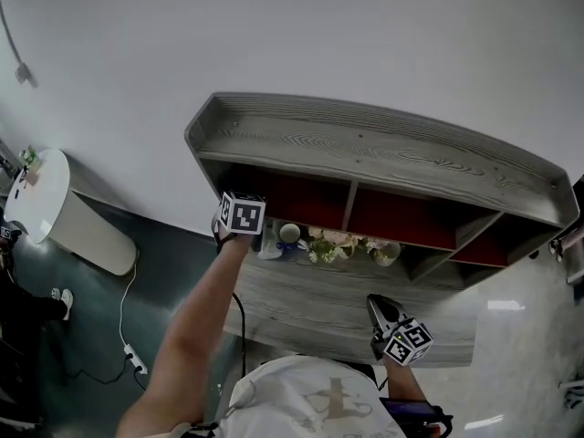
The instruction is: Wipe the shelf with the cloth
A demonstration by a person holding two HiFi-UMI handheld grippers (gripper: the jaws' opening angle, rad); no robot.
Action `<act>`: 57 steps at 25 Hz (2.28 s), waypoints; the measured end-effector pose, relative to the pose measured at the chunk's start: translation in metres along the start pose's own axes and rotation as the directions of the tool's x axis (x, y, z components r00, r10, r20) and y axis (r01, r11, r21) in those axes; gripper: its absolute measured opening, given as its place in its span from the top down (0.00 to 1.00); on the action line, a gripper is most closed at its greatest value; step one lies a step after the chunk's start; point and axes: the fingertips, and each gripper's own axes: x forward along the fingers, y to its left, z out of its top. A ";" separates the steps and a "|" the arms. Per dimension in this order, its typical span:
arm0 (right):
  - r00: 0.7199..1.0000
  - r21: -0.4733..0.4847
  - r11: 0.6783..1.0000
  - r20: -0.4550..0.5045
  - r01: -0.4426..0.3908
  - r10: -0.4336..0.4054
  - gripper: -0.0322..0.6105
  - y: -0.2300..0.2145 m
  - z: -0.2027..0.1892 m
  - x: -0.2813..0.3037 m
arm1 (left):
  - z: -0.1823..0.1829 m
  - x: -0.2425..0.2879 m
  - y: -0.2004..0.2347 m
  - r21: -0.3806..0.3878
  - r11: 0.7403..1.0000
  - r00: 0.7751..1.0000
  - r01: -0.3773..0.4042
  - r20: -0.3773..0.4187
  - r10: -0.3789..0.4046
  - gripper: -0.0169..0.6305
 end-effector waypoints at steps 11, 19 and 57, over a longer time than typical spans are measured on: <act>1.000 0.009 1.000 -0.017 -0.007 0.007 0.94 -0.003 -0.006 0.006 | 0.007 -0.007 -0.038 0.036 0.978 0.979 0.203 -0.015 -0.203 0.88; 1.000 0.017 1.000 -0.013 0.010 -0.010 0.94 -0.006 -0.012 -0.005 | 0.018 -0.017 -0.097 0.086 0.942 0.946 0.325 -0.040 -0.323 0.88; 0.994 -0.013 0.994 0.022 0.109 -0.108 0.94 0.004 -0.013 -0.048 | -0.004 -0.087 -0.215 0.088 0.803 0.801 0.589 0.072 -0.595 0.87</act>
